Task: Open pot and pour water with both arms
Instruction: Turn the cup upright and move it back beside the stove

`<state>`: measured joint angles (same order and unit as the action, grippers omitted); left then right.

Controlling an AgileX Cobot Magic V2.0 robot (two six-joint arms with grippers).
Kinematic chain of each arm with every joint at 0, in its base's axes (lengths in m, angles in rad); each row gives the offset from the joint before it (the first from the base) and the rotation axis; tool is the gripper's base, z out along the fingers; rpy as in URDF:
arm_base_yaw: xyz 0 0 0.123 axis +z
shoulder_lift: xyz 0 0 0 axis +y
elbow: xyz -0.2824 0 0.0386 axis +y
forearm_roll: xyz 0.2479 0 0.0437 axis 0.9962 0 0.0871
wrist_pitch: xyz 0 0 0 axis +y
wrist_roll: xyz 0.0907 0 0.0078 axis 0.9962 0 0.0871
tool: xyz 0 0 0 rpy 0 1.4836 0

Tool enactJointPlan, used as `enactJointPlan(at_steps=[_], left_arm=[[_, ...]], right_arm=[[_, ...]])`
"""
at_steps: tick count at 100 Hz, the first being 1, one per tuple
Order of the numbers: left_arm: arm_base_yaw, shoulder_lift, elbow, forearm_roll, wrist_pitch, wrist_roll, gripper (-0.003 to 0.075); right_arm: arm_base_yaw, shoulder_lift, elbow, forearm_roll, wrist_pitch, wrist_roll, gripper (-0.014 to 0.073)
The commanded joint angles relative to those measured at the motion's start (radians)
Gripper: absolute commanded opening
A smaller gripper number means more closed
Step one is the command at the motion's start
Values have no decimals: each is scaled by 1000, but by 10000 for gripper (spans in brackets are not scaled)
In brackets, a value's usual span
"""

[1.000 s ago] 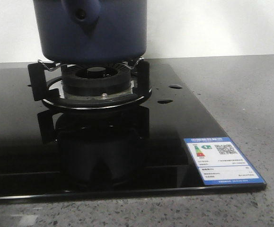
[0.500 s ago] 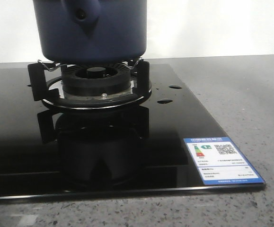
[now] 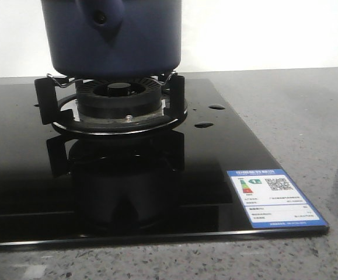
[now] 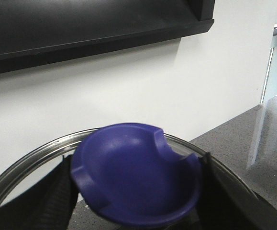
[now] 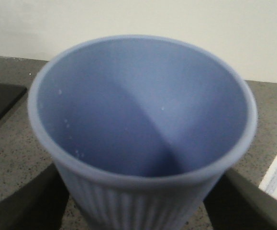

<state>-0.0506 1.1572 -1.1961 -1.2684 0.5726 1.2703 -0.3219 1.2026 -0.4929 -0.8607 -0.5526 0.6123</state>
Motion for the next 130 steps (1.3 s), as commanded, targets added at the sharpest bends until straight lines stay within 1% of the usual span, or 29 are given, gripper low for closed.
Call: enactJointPlan(at_steps=[1, 14, 23, 88, 95, 102, 107, 114, 118, 130], left_arm=[[2, -29, -41, -71, -32, -2, 388], [2, -29, -41, -71, -32, -2, 388], [2, -29, -41, -71, -32, -2, 388], [2, -29, -41, -71, -28, -2, 388], [2, -29, -41, -71, -28, -2, 388], [2, -29, -41, -71, -28, -2, 388], [2, -29, -41, -71, -28, -2, 388], [2, -29, -41, -71, -28, -2, 388], [2, -29, -41, -71, -28, -2, 388], [2, -29, -41, -71, -28, -2, 388]], right_arm=[[-7, 13, -22, 29, -97, -22, 367], [-7, 41, -22, 29, -150, -33, 367], [-7, 59, -22, 29, -136, -55, 367], [-7, 110, -19, 29, -110, -55, 374], [-7, 110, -19, 29, -110, -55, 412], [-7, 110, -19, 29, -110, -55, 489], [-7, 110, -19, 29, -114, -55, 561], [-7, 110, -19, 29, -114, -47, 627], [-7, 110, -19, 29, -114, -47, 640], [-7, 109, -19, 29, -114, -47, 640]])
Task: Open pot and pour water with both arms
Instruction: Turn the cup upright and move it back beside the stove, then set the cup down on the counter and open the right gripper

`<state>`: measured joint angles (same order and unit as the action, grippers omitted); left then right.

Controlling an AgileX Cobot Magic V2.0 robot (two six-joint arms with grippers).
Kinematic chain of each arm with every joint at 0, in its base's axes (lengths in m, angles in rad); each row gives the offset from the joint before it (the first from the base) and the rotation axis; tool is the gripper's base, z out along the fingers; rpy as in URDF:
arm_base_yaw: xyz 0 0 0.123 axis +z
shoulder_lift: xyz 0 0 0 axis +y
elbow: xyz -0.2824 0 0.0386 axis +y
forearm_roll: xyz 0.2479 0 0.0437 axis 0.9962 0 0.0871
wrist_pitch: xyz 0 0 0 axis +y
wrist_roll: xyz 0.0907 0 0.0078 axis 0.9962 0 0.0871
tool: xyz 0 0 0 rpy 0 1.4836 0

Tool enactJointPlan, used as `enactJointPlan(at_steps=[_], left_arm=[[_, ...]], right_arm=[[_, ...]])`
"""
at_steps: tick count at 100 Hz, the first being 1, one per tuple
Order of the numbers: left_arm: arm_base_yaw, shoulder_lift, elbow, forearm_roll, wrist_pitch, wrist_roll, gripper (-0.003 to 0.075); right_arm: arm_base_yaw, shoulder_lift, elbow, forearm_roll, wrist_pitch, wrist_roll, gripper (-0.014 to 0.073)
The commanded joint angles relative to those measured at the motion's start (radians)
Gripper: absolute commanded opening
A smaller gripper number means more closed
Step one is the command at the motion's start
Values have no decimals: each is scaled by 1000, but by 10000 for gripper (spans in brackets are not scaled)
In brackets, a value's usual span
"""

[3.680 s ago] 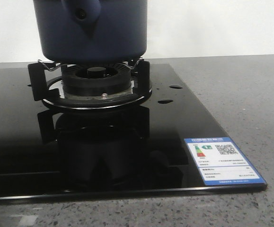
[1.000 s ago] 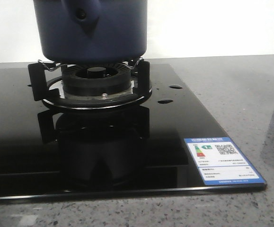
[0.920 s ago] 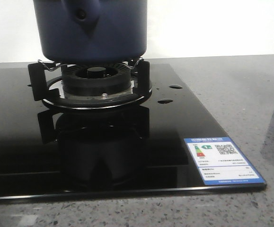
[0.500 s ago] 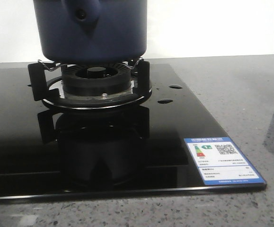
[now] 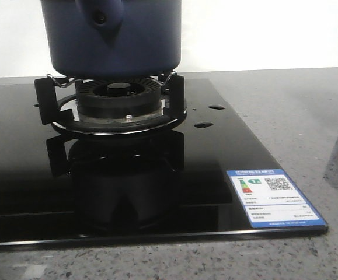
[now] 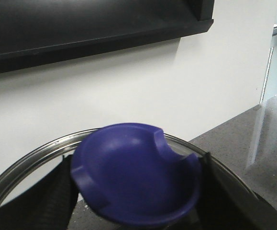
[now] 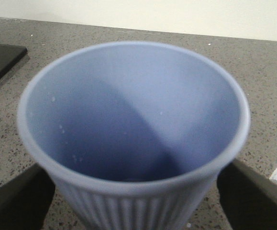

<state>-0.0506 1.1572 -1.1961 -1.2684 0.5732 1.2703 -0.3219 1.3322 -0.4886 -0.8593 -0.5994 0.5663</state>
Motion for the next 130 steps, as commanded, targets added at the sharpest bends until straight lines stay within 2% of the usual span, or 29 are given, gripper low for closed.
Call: enactJointPlan(at_steps=[1, 23, 34, 61, 76, 95, 130], left_arm=[[2, -29, -41, -71, -29, -2, 388], [2, -29, -41, -71, -25, -2, 388], [2, -29, -41, -71, -25, -2, 388], [-1, -29, -41, -71, -14, -2, 388], [-1, -25, -41, -95, 28, -2, 388], [-5, 9, -41, -138, 132, -2, 388], [-172, 119, -41, -168, 134, 57, 388]], right_arm=[[-7, -23, -23, 28, -67, 1, 640], [-11, -114, -17, 28, 34, 29, 640], [-11, -178, 6, 28, 85, 88, 640], [-11, -336, 111, -13, 126, 180, 640], [-11, -398, 172, -81, 126, 298, 640], [-11, -520, 242, -113, 126, 337, 640], [-9, -576, 271, -144, 106, 337, 640]])
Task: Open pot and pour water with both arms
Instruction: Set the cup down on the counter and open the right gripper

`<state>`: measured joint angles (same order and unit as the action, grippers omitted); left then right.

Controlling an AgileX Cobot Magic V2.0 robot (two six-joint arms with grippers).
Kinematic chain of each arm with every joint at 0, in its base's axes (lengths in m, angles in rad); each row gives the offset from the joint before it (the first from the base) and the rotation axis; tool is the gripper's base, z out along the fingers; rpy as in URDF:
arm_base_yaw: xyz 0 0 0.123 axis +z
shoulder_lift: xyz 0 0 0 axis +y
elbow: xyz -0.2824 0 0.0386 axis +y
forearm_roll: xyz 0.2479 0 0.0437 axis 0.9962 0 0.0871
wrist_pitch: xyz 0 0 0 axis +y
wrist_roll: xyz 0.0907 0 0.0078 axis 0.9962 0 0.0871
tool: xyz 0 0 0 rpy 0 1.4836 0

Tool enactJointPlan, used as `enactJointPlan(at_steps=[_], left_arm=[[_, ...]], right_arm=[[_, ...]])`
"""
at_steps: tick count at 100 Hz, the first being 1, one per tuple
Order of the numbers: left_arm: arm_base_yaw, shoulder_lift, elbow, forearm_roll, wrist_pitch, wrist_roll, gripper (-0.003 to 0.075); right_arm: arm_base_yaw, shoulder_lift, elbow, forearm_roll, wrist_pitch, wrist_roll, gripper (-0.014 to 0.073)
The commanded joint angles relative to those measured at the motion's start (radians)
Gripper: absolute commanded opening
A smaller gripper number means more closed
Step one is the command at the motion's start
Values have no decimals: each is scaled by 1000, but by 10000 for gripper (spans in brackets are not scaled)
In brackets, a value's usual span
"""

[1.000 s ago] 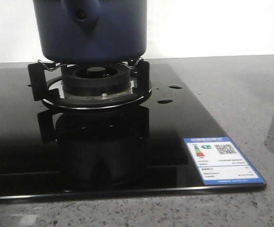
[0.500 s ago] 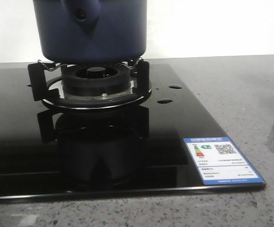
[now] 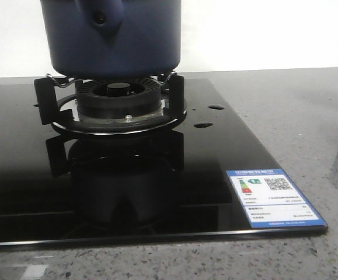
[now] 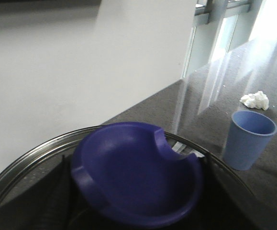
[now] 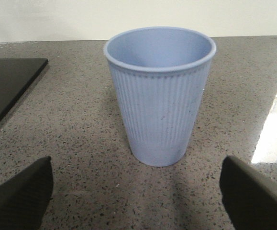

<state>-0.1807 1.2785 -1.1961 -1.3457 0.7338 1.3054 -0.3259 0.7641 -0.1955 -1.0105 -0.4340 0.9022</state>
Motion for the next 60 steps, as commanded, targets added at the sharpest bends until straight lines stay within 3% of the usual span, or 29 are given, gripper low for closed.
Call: enactJointPlan(at_steps=[1, 22, 60], left_arm=[[-48, 0, -41, -91, -27, 24, 388], [-100, 62, -41, -98, -101, 93, 388], [-109, 148, -41, -154, -90, 136, 388]], right_arm=[[-5, -8, -22, 7, -60, 1, 640], [-5, -8, -22, 3, -62, 1, 640], [-5, -8, -22, 1, -75, 1, 640]])
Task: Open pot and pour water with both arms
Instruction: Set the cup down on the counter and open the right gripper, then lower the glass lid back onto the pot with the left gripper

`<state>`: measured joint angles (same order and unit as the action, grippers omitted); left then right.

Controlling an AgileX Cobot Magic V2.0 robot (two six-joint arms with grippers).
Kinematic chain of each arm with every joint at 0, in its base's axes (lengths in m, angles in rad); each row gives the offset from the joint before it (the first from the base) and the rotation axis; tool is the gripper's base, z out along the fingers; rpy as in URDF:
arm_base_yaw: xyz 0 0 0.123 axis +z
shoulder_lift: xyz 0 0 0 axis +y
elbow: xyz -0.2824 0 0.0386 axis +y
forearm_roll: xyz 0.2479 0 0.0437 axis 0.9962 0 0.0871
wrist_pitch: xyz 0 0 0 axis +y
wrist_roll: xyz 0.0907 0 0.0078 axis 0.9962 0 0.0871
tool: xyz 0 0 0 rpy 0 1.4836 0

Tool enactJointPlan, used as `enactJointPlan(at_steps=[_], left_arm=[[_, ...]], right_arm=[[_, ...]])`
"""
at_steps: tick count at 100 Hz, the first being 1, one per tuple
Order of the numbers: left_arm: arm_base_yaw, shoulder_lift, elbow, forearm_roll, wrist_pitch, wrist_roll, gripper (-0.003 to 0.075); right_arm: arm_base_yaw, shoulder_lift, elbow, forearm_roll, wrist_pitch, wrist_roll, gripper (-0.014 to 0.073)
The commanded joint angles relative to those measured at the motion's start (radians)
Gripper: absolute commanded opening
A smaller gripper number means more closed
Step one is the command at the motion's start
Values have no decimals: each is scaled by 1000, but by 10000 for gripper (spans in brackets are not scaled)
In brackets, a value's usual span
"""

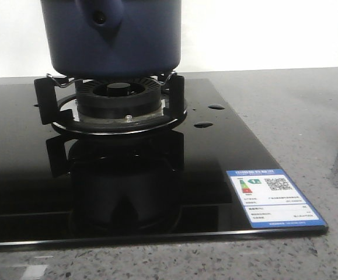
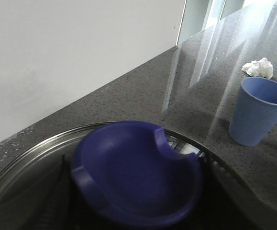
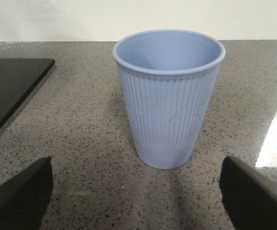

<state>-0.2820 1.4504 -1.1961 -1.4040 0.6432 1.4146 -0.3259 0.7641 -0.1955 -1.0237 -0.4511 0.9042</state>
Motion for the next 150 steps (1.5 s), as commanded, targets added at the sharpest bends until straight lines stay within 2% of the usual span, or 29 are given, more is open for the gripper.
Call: enactJointPlan(at_steps=[1, 27, 90, 95, 107, 112, 138, 144, 150], left_arm=[[-8, -22, -41, -95, 1, 30, 388], [-8, -15, -41, -98, -3, 95, 388], [-8, 6, -41, -100, 1, 95, 393], [-8, 6, -41, -100, 1, 95, 414], [-8, 4, -41, -100, 9, 95, 559], [-2, -2, -41, -100, 13, 95, 584], [93, -139, -41, -100, 31, 93, 584], [128, -190, -41, -100, 29, 76, 562], [172, -241, -41, -100, 27, 57, 496]], right_arm=[[-5, -8, -22, 14, -58, -1, 640], [-5, -8, -22, 12, -58, -1, 640], [-5, -8, -22, 12, -58, -1, 640], [-5, -8, -22, 12, -58, -1, 640], [-5, -8, -22, 12, -58, -1, 640], [-5, -8, -22, 12, -59, -1, 640], [-5, -8, -22, 12, -160, -1, 636], [-5, -8, -22, 12, -205, -1, 594], [-5, -8, -24, 12, -269, -1, 514]])
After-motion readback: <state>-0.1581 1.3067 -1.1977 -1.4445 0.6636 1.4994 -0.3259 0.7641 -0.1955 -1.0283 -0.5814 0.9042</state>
